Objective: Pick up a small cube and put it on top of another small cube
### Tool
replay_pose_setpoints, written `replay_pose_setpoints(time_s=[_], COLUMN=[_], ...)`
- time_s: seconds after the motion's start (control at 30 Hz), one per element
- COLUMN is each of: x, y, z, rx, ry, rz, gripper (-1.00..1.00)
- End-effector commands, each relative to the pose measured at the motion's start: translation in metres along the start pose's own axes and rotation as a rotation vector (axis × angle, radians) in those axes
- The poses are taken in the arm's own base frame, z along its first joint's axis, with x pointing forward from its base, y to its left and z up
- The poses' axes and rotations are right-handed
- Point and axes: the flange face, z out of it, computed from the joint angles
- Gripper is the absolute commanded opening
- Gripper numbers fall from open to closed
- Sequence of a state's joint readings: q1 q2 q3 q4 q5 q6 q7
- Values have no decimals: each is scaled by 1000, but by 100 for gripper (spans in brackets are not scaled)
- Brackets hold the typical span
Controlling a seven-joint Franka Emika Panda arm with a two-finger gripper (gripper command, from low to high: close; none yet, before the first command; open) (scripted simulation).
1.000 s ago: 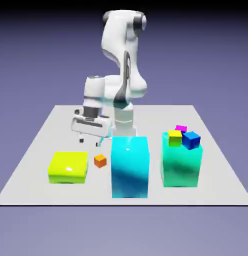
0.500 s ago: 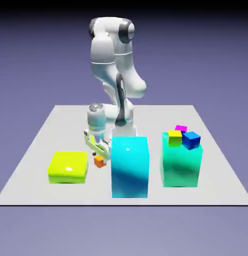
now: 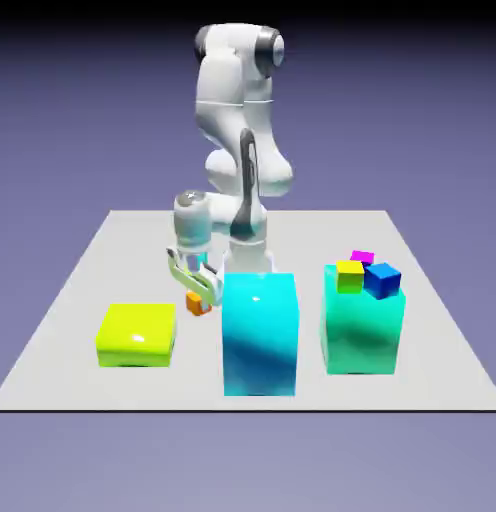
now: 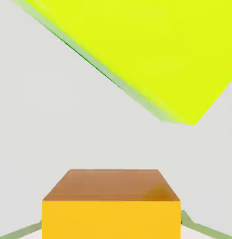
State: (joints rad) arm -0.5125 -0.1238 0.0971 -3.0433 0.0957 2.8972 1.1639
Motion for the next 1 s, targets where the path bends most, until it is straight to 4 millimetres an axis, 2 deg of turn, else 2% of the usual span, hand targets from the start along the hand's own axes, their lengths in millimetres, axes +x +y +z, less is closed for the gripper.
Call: replay_pose_setpoints(time_s=[0.0,0.17,0.37,0.4,0.53,0.6,0.7,0.77,0.83,0.87,0.9,0.93,0.97], x=[10,24,39,34,-55,-115,-215,-280,-340,-358,-361,-361,-361], y=[-1,-60,-123,-134,-181,-188,-171,-147,-113,-98,-96,-96,-97], z=[3,-30,-80,-91,-151,-175,-204,-221,-238,-246,-258,-258,-241], rx=[-21,-22,-31,-33,-27,-27,-35,-44,-56,-49,-22,-22,-22], ry=[-11,-17,-10,-9,-5,-7,-8,-5,3,13,21,21,22], rz=[-16,-230,-482,-530,-787,-899,-1050,-1152,-1252,-1261,-1239,-1239,-1238], gripper=[-100,-100,-100,-100,-100,-100,-100,-100,-100,-100,-100,-100,-100])
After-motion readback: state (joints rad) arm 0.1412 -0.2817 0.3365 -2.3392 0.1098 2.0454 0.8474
